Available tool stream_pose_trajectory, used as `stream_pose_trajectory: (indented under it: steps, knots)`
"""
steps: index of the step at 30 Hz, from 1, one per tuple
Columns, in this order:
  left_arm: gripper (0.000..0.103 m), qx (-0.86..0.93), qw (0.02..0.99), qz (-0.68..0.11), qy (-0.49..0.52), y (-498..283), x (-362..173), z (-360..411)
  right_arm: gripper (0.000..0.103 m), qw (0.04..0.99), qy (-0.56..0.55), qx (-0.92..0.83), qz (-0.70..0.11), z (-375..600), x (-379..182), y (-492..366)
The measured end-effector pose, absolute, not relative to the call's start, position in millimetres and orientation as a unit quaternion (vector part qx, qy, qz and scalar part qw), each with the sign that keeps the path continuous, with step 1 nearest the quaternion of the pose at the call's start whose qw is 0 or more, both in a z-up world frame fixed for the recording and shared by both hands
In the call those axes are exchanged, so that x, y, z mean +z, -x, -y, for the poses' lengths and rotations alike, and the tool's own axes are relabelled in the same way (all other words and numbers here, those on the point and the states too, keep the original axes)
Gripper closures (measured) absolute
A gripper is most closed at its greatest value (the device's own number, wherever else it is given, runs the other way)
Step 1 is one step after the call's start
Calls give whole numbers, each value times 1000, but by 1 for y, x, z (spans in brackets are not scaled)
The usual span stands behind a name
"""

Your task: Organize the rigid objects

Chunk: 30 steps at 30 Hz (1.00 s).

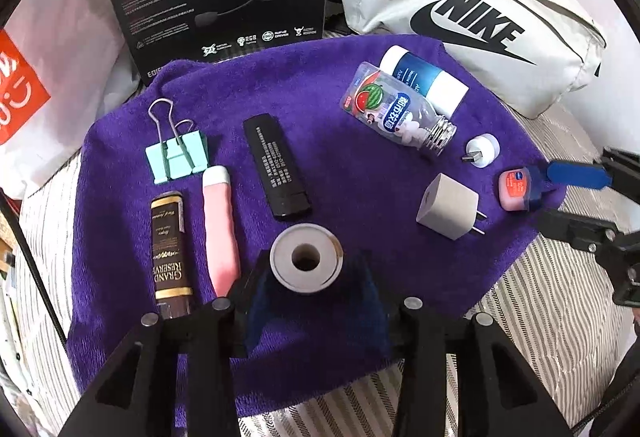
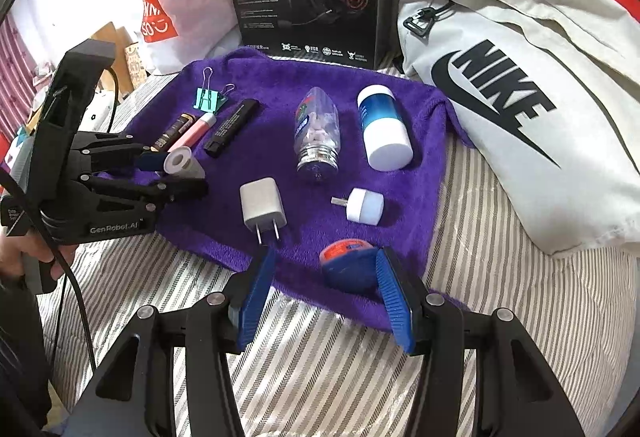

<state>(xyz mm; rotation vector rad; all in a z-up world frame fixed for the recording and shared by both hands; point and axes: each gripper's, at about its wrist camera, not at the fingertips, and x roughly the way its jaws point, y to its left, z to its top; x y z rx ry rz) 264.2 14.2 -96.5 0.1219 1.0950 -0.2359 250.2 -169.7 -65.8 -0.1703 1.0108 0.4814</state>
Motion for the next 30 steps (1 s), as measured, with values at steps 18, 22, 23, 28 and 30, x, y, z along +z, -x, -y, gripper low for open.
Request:
stream_pose_trajectory:
  steps: [18,22,23,28,30]
  knots:
    - [20,-78,871,-485,-1,-188,-50,-30,23,859,32,182,-477,187,-49,-204]
    - [7,-55,877,-478,10,-163,-44,-34,14,866,30,162,-473,183,-43,-190]
    - [2,-42,880,-473,14,-157,-42,-35,12,869,34,156,-469,182,-41,-186]
    - [0,1,888,-461,15,-131,-30,-36,1,879,43,126,-458,176,-33,-167]
    - [0,7,889,-456,26,-124,-27,-36,0,882,43,117,-453,176,-29,-160]
